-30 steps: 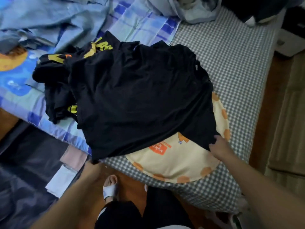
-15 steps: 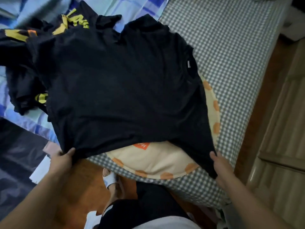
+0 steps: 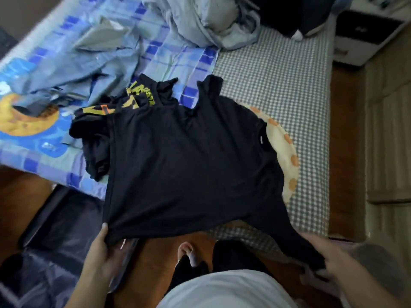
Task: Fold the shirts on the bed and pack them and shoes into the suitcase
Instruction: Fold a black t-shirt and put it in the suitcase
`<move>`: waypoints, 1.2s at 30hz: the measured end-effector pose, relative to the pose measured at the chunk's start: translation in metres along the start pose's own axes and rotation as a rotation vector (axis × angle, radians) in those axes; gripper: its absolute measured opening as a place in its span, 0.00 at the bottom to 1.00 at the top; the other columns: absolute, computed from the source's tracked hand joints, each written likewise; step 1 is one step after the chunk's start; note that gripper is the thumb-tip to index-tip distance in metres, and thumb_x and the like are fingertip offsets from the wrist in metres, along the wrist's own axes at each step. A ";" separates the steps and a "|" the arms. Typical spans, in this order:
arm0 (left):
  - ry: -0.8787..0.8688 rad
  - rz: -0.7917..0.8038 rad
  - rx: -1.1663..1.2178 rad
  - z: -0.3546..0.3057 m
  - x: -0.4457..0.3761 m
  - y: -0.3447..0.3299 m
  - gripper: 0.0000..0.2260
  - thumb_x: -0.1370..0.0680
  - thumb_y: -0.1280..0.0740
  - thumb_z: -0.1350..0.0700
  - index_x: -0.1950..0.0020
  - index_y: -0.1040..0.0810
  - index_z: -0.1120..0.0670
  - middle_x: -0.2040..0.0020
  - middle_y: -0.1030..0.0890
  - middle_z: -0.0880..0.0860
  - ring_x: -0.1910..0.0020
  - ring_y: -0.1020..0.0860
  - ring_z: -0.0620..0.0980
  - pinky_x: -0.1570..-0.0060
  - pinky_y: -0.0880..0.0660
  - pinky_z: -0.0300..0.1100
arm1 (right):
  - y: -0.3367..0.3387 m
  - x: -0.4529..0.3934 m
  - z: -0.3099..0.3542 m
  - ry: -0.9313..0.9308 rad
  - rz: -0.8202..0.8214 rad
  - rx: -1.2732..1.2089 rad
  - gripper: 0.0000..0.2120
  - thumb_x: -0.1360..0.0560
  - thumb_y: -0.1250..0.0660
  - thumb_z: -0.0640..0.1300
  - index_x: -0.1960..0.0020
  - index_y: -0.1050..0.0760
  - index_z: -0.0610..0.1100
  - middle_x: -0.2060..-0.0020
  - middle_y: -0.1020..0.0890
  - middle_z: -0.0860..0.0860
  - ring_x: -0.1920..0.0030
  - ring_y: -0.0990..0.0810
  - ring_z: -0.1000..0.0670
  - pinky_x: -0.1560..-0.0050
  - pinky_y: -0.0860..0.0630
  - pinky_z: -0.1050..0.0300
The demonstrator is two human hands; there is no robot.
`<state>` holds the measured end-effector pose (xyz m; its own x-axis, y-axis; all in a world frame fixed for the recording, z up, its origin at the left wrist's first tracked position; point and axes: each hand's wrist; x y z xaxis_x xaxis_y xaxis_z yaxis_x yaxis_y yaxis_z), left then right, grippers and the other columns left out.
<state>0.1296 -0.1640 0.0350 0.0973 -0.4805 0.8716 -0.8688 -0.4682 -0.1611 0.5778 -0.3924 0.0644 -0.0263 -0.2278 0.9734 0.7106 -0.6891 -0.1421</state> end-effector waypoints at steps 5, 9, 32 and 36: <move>-0.112 0.159 0.106 -0.065 0.025 -0.037 0.26 0.30 0.24 0.49 0.34 0.20 0.56 0.34 0.19 0.59 0.39 0.19 0.57 0.37 0.26 0.56 | -0.040 0.037 0.017 0.324 0.123 -0.448 0.46 0.52 0.12 0.51 0.37 0.20 0.37 0.40 0.18 0.36 0.46 0.16 0.35 0.52 0.20 0.41; -0.224 0.339 0.087 -0.146 0.056 -0.167 0.11 0.15 0.40 0.50 0.44 0.22 0.55 0.40 0.19 0.58 0.46 0.20 0.57 0.33 0.30 0.60 | -0.092 0.097 0.130 0.618 0.107 -0.625 0.34 0.30 0.21 0.51 0.29 0.28 0.41 0.39 0.19 0.40 0.43 0.18 0.38 0.46 0.21 0.45; -0.515 0.536 -0.308 -0.238 0.118 -0.341 0.09 0.15 0.40 0.56 0.55 0.28 0.51 0.72 0.21 0.48 0.73 0.25 0.44 0.78 0.31 0.33 | -0.039 0.224 0.154 1.067 -0.016 -0.475 0.27 0.16 0.49 0.62 0.45 0.14 0.49 0.44 0.14 0.46 0.48 0.14 0.44 0.58 0.16 0.50; -0.476 0.330 -0.588 -0.177 -0.001 -0.273 0.07 0.16 0.37 0.58 0.53 0.29 0.54 0.72 0.26 0.54 0.84 0.32 0.43 0.81 0.33 0.31 | -0.015 0.094 0.098 0.789 -0.151 -0.475 0.24 0.17 0.45 0.60 0.30 0.25 0.47 0.38 0.18 0.43 0.41 0.17 0.39 0.51 0.16 0.43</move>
<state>0.2809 0.0954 0.1599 -0.1272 -0.8502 0.5108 -0.9881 0.1536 0.0095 0.6330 -0.3360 0.1754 -0.6884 -0.3945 0.6086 0.3032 -0.9188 -0.2526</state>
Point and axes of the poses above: each hand's wrist, its own x-axis away from the middle knuckle, its own y-axis out of the back of the hand, z = x × y
